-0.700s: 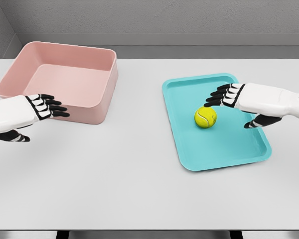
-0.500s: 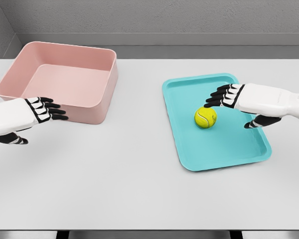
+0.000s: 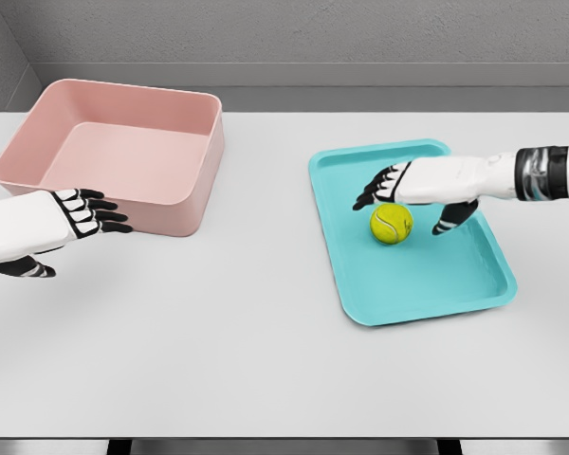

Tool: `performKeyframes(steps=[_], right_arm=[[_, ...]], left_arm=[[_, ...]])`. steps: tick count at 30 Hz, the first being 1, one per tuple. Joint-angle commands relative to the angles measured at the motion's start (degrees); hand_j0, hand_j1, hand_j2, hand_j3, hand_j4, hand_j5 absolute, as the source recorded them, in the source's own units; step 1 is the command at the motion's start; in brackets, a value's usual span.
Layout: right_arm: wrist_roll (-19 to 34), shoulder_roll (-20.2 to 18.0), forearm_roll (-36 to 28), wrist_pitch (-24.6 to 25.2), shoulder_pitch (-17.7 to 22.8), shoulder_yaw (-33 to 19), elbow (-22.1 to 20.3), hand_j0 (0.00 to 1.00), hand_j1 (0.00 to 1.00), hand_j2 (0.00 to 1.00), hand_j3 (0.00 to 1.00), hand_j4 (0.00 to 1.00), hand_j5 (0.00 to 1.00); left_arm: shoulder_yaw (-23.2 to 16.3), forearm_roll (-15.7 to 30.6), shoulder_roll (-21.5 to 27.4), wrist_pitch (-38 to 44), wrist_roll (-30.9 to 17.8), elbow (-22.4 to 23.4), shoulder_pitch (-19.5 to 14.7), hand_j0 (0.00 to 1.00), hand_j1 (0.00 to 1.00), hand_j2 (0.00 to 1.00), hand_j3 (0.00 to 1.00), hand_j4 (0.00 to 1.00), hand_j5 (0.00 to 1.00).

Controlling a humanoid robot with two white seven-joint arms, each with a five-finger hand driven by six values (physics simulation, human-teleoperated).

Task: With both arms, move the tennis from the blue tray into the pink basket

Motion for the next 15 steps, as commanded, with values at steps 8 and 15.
performKeyframes(steps=[8,15], right_arm=[[2.2,5.8,-0.1,0.1,-0.4,0.0,7.9,0.99,0.99,0.99,0.99,0.99,0.99],[2.2,5.6,0.0,0.1,0.3,0.0,10.6,0.99,0.99,0.99,0.99,0.99,0.99]], left_arm=[[0.0,-3.6,-3.5,0.1,-0.4,-0.5,0.0,1.00,1.00,1.00,1.00,1.00,1.00],[0.6,-2.8,-2.5,0.1,-0.3,0.2,0.0,1.00,1.00,1.00,1.00,1.00,1.00]])
